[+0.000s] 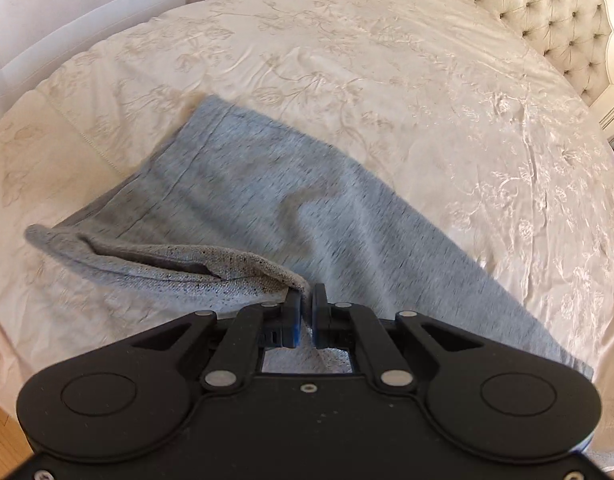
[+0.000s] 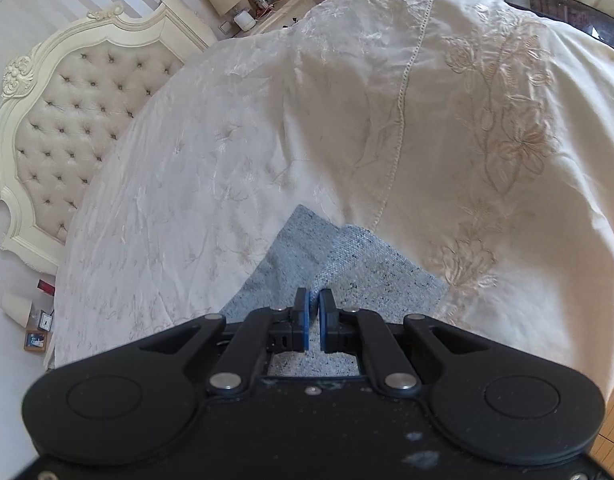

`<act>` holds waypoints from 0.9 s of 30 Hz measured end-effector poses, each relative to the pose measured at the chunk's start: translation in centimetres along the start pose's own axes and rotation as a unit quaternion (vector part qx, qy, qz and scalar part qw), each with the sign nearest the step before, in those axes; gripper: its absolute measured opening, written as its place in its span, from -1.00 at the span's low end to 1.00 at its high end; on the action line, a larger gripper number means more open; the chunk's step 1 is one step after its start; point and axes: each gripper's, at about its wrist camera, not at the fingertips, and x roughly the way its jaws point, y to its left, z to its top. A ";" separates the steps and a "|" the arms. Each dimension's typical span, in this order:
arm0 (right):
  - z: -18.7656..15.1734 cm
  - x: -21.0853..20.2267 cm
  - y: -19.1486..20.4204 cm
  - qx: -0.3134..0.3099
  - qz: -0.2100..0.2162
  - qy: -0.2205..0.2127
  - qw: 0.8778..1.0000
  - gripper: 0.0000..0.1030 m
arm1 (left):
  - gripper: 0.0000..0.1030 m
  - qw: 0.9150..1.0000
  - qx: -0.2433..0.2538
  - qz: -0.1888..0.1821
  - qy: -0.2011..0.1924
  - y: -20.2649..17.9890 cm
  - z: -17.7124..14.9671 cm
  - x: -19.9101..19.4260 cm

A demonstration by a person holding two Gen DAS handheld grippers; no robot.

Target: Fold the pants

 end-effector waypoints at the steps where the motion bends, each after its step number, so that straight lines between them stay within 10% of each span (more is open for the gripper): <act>1: 0.4 0.7 0.6 0.001 -0.001 -0.002 1.000 -0.87 | -0.89 1.000 0.000 0.000 0.003 -0.5 0.7 0.7; 27: 4.0 22.0 10.2 -0.068 -0.113 0.043 0.990 -0.87 | -0.88 0.992 0.027 0.078 0.098 -6.4 7.7 18.2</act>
